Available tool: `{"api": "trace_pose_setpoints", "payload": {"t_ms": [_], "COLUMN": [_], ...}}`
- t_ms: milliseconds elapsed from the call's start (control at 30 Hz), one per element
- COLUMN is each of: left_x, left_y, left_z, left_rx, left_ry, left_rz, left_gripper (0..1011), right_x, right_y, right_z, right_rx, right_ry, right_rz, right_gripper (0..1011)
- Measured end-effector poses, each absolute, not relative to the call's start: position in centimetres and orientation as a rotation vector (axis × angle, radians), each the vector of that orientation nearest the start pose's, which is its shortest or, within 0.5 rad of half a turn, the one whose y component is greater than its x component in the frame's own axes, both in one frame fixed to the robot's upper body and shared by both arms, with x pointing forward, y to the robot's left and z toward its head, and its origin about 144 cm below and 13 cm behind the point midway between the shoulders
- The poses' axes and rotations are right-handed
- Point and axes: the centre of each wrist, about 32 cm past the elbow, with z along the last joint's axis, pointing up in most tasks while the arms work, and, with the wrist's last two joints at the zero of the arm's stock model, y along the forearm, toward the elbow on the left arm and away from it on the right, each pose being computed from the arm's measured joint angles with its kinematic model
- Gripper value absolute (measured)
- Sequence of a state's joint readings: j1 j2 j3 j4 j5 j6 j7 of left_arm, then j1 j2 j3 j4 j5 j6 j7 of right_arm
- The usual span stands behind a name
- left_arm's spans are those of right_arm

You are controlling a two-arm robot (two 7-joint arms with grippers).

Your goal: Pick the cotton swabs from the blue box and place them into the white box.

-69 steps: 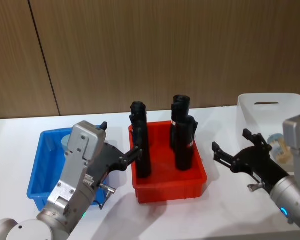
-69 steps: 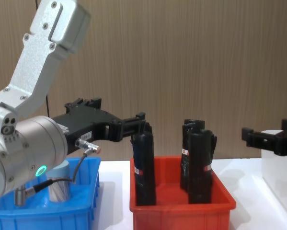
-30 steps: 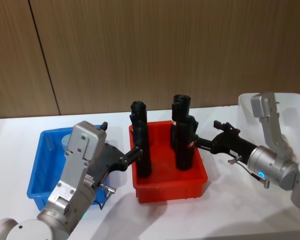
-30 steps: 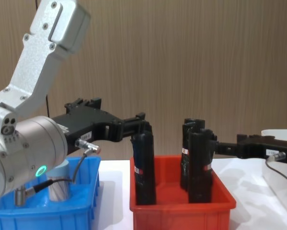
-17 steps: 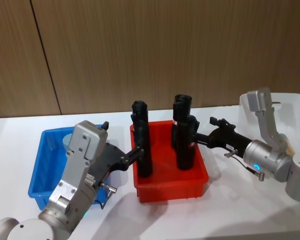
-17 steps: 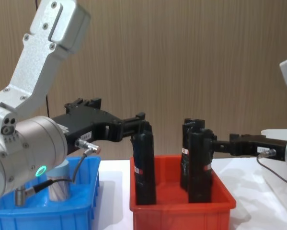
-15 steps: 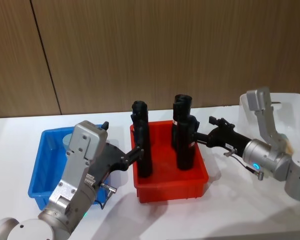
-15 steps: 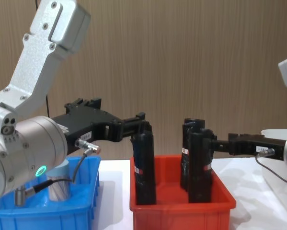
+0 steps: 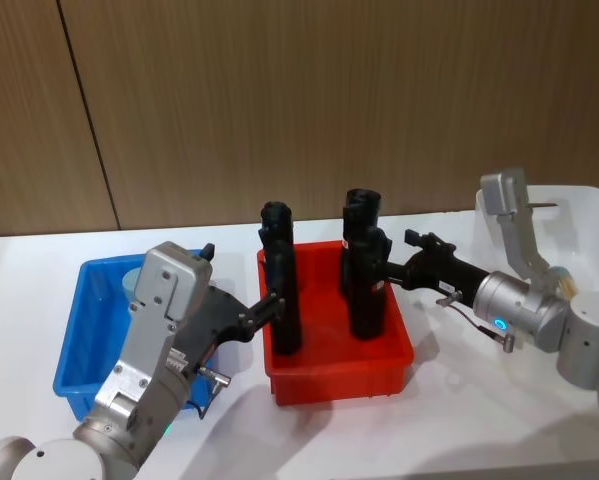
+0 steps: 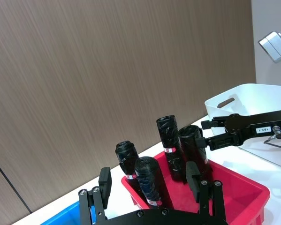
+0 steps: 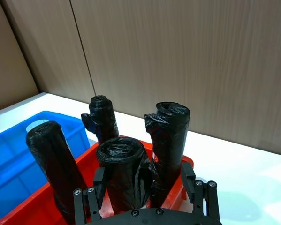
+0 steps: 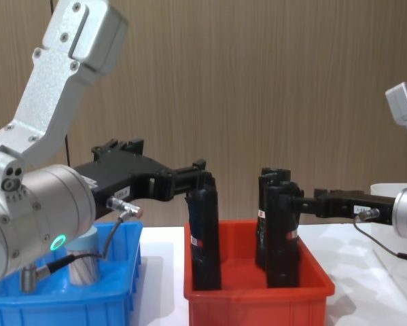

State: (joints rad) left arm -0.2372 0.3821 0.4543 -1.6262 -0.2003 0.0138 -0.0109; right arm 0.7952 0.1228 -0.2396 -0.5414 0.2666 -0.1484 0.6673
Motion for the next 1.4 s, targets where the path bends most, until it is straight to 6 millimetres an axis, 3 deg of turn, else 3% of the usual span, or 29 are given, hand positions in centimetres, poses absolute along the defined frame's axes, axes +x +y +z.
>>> {"api": "trace_pose_setpoints", "payload": {"t_ms": [800, 1067, 1233, 1400], "left_x": [49.2, 49.2, 49.2, 49.2], "left_y": [19.8, 19.8, 19.8, 19.8], "left_z": [120.4, 120.4, 120.4, 120.4], "left_rx": [0.061, 0.061, 0.061, 0.061], "left_ry": [-0.268, -0.268, -0.268, -0.268], "left_rz": [1.124, 1.124, 1.124, 1.124], "left_gripper": [1004, 1004, 1004, 1004], "right_x": [66.1, 66.3, 66.4, 66.5], "right_y": [-25.2, -24.8, -24.7, -24.5], "right_z": [116.0, 116.0, 116.0, 115.9], "right_rx": [-0.044, -0.051, -0.053, -0.053], "right_ry": [0.101, 0.098, 0.095, 0.093], "right_rz": [-0.733, -0.709, -0.706, -0.707], "right_gripper": [979, 793, 623, 570]}}
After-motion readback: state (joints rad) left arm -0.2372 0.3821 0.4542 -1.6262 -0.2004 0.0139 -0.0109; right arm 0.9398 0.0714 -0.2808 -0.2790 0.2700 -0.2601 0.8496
